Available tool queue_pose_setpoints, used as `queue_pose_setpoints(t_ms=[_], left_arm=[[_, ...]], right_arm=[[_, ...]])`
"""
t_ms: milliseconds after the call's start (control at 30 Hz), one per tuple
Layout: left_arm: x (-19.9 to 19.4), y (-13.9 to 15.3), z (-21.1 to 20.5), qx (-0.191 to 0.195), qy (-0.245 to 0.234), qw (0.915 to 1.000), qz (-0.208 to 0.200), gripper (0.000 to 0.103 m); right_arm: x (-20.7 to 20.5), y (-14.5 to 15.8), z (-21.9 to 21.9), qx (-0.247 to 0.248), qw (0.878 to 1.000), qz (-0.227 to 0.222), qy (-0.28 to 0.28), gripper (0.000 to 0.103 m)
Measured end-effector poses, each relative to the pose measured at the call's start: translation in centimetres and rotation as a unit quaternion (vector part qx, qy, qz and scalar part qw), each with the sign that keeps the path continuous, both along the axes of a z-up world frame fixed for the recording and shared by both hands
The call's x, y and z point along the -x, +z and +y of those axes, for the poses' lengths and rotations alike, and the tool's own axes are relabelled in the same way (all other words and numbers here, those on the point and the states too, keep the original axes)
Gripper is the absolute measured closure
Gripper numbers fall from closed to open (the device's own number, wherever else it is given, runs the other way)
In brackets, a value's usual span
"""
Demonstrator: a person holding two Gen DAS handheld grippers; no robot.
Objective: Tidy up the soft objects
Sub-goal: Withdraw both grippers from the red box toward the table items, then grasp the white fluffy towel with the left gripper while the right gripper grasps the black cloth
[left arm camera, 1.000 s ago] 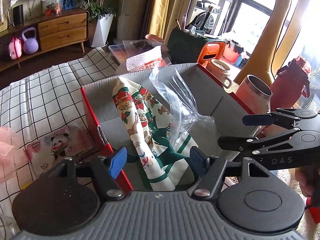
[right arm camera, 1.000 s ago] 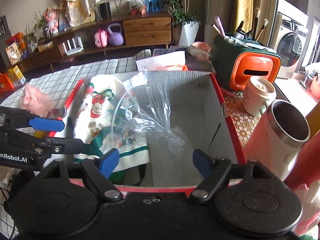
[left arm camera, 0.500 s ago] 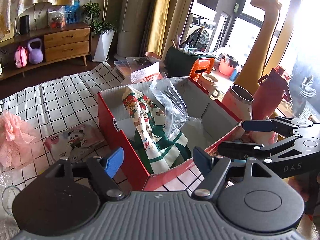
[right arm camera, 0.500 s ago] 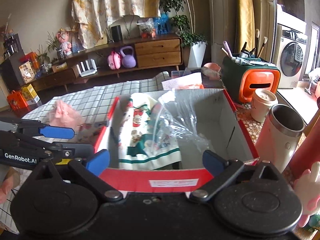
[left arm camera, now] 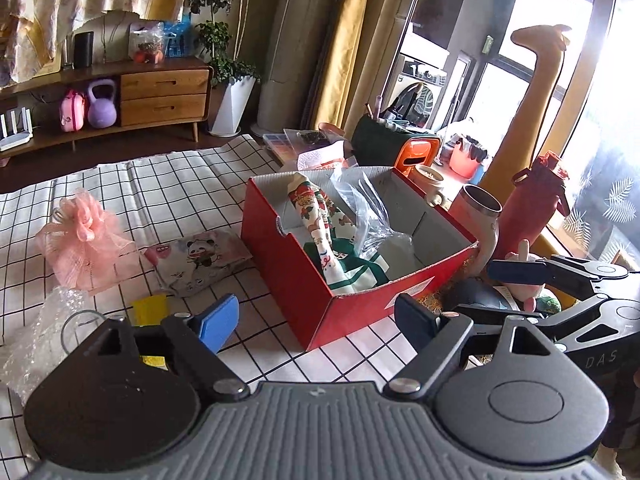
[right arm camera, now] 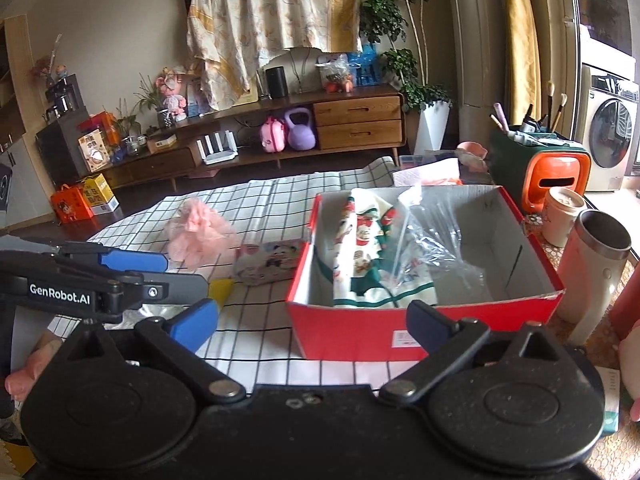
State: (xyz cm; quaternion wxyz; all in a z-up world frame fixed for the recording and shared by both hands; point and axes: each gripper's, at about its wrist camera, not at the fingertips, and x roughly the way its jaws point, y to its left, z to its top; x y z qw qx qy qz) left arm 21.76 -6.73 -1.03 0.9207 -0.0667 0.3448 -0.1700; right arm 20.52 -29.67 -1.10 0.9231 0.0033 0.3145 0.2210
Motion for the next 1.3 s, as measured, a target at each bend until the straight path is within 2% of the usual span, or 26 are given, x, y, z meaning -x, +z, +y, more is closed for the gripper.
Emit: queue_pose_setpoints(t_ms=[233, 500, 600, 867, 933, 1000, 1133, 1300], left_arm=[[2.9, -0.3, 3.4, 0.011, 0.029, 0.9995, -0.004, 0.002], [5.1, -0.6, 7.3, 0.037, 0.06, 0.9973, -0.02, 0.0], [5.4, -0.7, 8.5, 0.05, 0.074, 0.9955, -0.033, 0.0], [5.8, -0.7, 9.9, 0.054, 0.094, 0.9927, -0.054, 0.0], [5.9, -0.9, 10.3, 0.054, 0.1, 0.9921, -0.052, 0.0], [5.9, -1.0, 10.7, 0.058, 0.103, 0.9917, -0.051, 0.0], [5.9, -1.3, 11.3, 0.061, 0.11, 0.991, -0.045, 0.0], [5.9, -2.1, 12.1, 0.045, 0.119, 0.991, -0.042, 0.0]], right_arm=[[1.6, -0.7, 2.6, -0.007, 1.0, 0.003, 0.016, 0.003], [3.0, -2.0, 5.8, -0.004, 0.999, 0.015, 0.046, 0.002], [4.1, -2.8, 7.6, 0.005, 0.996, 0.021, 0.086, 0.002], [7.3, -8.5, 13.8, 0.049, 0.977, 0.085, 0.188, 0.005], [8.0, -9.5, 14.9, 0.056, 0.972, 0.097, 0.209, 0.01], [8.9, -10.0, 15.8, 0.07, 0.966, 0.09, 0.231, 0.012], [10.9, -10.4, 17.7, 0.105, 0.948, 0.066, 0.294, 0.015], [12.1, -11.5, 19.7, 0.138, 0.932, 0.059, 0.331, 0.023]])
